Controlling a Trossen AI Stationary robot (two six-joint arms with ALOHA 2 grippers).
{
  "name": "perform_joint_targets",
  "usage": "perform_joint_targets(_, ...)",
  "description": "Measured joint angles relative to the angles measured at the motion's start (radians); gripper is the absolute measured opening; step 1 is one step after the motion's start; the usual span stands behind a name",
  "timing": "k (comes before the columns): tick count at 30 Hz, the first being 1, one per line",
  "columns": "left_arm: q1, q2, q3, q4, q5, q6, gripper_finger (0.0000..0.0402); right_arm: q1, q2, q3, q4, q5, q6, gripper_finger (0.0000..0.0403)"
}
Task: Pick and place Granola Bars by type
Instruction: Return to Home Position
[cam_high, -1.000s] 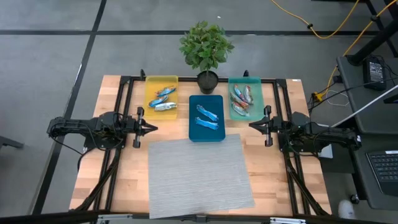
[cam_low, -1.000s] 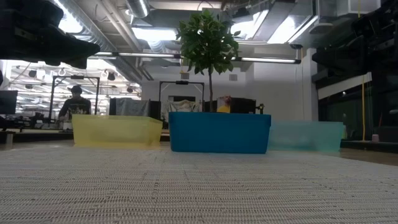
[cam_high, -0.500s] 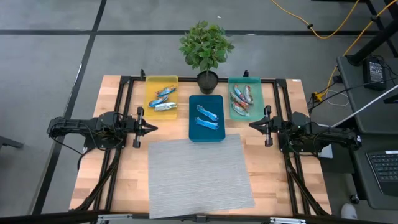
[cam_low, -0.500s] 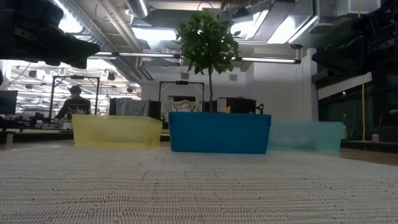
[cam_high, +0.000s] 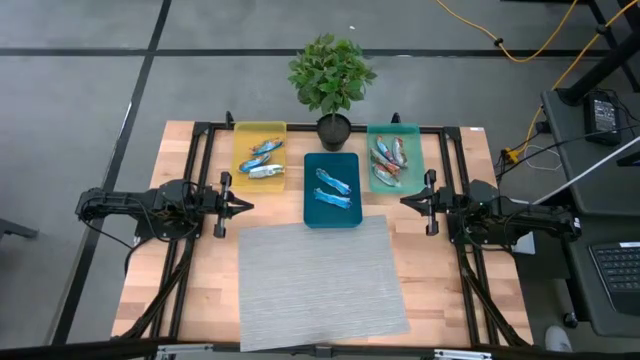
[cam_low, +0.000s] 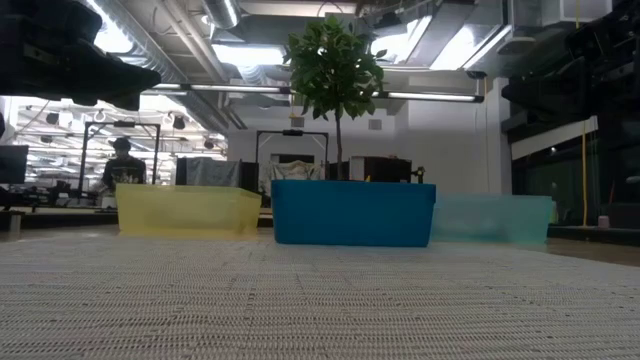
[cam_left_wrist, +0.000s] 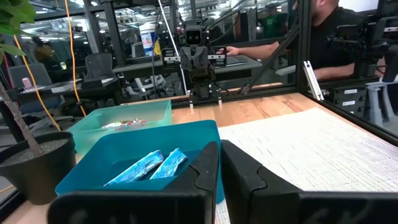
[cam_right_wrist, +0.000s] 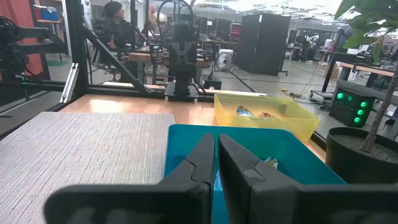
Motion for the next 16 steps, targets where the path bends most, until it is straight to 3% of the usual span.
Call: perform_joint_targets(16,0.0,0.0,0.0,0.0,0.0,0.0,0.0011,0.0,0.0,0.0,0.0,0.0,0.0,0.0024)
